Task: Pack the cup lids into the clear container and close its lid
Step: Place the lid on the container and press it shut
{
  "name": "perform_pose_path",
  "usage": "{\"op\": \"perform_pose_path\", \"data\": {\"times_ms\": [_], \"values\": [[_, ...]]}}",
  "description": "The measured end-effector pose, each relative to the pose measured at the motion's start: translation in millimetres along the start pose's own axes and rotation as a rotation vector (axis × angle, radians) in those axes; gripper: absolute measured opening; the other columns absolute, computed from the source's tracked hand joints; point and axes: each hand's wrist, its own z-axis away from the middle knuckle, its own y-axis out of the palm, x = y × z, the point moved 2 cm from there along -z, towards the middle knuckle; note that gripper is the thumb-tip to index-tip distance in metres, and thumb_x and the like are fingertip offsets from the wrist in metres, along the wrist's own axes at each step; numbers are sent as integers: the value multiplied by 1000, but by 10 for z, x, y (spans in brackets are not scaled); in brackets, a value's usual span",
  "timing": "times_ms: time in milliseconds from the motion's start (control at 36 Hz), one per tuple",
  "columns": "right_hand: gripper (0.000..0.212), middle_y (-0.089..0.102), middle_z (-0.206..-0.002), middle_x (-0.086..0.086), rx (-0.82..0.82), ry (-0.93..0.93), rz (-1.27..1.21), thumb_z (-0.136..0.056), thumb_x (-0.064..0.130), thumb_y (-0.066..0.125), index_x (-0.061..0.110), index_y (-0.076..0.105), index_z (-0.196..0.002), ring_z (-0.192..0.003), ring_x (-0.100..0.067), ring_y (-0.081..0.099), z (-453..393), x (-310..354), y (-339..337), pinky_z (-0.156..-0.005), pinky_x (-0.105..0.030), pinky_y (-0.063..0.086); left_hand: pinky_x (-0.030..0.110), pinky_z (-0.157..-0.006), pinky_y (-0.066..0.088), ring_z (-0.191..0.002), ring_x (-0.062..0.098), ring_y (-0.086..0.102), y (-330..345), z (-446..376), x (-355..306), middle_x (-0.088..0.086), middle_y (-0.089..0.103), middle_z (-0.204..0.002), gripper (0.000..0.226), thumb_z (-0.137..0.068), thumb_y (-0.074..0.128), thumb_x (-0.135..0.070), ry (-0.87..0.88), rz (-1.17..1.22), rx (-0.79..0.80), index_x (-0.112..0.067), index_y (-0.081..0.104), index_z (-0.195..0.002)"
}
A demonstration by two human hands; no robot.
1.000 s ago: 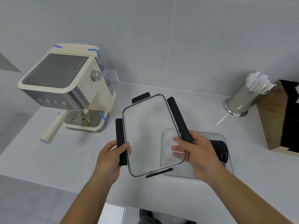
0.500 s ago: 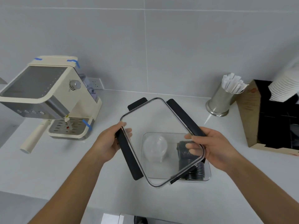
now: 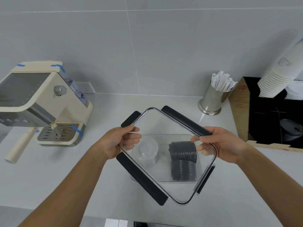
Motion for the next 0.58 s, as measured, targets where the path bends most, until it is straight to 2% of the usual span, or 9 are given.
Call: {"op": "perform_pose_path", "data": {"times_ms": [111,167,222,333,444,583], "values": [[40,72,-111,-18,-67,-16,-107,-72,14,74,5,69,-111,-65,-20,74,-26,12,-15,-53,-24,59,18,-46,53,-59,11,72,74,-4,122,6,78,-79,26,-96,58,-35,46,59,-42,-13,69,-91],[39,73,-111,-18,-126,-31,-155,-71,20,75,7,65,-106,-66,-20,73,-31,-1,-26,-55,-26,59,19,-46,54,-59,12,72,101,-8,189,5,78,-79,27,-96,58,-36,51,112,-67,-12,70,-90],[42,73,-111,-17,-163,-32,-186,-73,25,74,9,62,-110,-71,-23,72,-32,-37,-34,-58,-30,59,19,-47,55,-59,12,72,113,-4,237,5,78,-81,28,-96,58,-36,55,151,-92,-13,71,-90],[46,72,-103,-15,-86,-5,-184,-78,33,70,14,68,-119,-78,-27,69,17,-152,-32,-65,-39,57,20,-46,55,-61,12,74,123,9,290,7,79,-86,27,-94,61,-37,58,235,-147,-12,71,-92],[42,69,-94,-15,-55,-24,-166,-80,29,69,15,66,-120,-76,-28,67,74,-284,-64,-65,-42,56,21,-48,56,-66,13,75,95,38,316,8,79,-93,29,-93,61,-38,54,283,-195,-11,71,-97],[37,66,-84,-13,-143,-61,-58,-74,25,73,19,69,-111,-72,-27,66,65,-345,-74,-63,-41,55,22,-49,57,-65,15,75,114,105,365,9,79,-91,29,-94,60,-37,66,306,-237,-10,71,-97]]}}
